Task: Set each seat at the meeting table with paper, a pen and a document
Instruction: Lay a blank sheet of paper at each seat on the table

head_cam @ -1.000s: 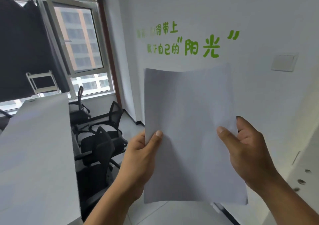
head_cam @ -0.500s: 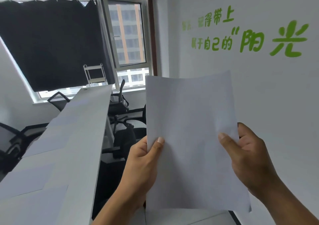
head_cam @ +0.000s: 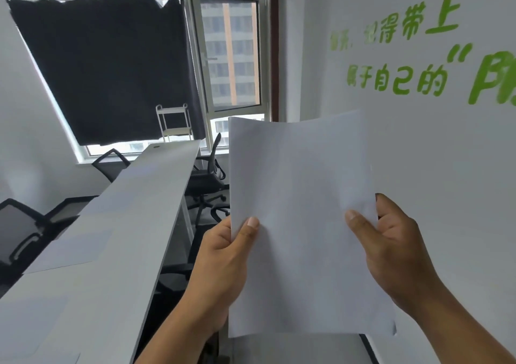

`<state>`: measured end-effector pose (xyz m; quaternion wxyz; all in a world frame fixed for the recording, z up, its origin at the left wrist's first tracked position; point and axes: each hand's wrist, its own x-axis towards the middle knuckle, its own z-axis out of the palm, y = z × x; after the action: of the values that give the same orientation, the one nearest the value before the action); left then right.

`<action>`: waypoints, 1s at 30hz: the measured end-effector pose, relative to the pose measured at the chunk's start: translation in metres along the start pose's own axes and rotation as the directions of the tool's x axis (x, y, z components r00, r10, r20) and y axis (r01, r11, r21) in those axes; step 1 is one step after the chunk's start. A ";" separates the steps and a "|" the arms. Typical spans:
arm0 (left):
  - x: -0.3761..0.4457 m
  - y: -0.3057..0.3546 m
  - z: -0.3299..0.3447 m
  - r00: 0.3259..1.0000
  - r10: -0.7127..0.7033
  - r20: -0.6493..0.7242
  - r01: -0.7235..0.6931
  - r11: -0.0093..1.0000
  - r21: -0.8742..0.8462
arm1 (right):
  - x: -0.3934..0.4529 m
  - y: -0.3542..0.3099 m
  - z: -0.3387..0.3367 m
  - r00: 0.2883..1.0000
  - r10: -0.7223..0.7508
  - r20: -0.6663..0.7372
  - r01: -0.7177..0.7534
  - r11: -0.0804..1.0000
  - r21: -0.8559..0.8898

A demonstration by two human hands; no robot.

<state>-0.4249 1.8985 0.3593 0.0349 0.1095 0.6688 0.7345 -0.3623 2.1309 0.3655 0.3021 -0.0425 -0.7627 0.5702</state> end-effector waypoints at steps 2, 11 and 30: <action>0.028 -0.003 -0.001 0.999 -0.003 -0.045 0.003 1.000 0.008 | 0.037 0.018 0.014 0.999 -0.024 0.047 0.023 1.000 0.016; 0.130 -0.024 -0.004 0.948 -0.009 -0.318 0.022 0.999 0.039 | 0.177 0.080 0.083 0.956 -0.053 0.288 0.009 0.988 0.154; 0.218 -0.091 -0.096 0.548 -0.140 -0.825 0.148 0.987 -0.069 | 0.312 0.150 0.332 0.541 -0.106 0.834 -0.159 0.961 0.225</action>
<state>-0.6658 1.8573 0.2858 -0.2228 -0.3021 0.6168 0.6918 -0.8271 2.0295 0.3045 -0.1063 0.2665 -0.7262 0.6248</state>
